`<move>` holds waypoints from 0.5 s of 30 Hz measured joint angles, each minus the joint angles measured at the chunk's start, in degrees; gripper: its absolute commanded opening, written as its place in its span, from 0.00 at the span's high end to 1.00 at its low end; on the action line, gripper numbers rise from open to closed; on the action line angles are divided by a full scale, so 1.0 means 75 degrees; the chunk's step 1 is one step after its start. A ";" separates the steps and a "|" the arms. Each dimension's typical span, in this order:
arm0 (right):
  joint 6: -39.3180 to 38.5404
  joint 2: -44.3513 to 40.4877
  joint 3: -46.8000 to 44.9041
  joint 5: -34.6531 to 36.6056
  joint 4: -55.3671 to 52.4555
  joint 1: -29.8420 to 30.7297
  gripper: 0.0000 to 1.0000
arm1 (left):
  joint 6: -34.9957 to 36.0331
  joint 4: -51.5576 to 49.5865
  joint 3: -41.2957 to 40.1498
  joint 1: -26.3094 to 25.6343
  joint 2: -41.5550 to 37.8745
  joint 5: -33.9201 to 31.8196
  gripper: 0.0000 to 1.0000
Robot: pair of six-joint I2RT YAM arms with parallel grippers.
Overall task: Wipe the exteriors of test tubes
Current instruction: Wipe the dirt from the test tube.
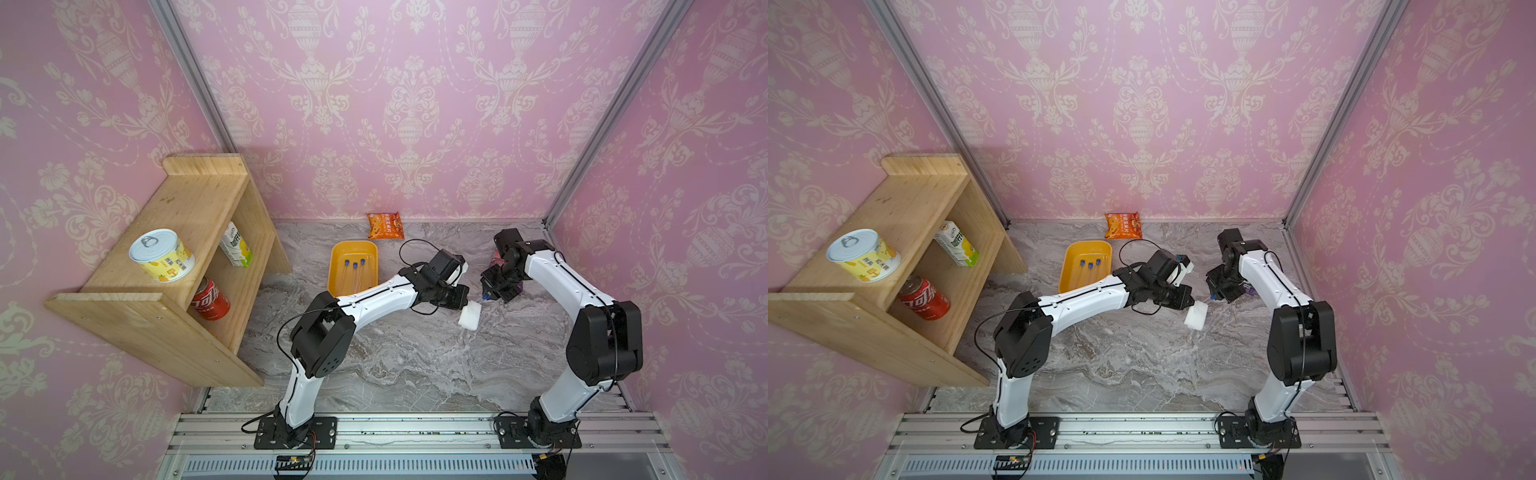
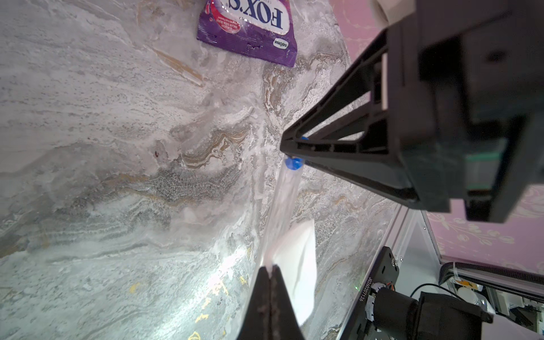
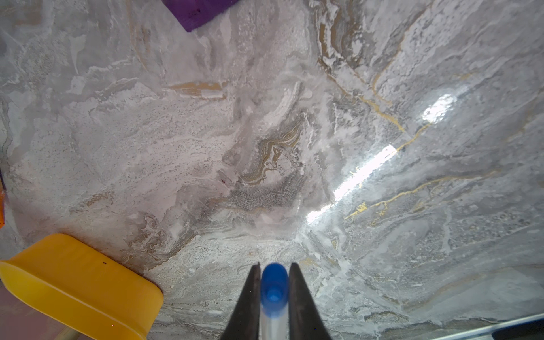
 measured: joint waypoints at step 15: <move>0.0000 -0.0006 -0.0050 -0.0006 0.0003 0.0000 0.90 | 0.0082 -0.0236 0.1609 0.0239 0.1072 -0.0047 1.00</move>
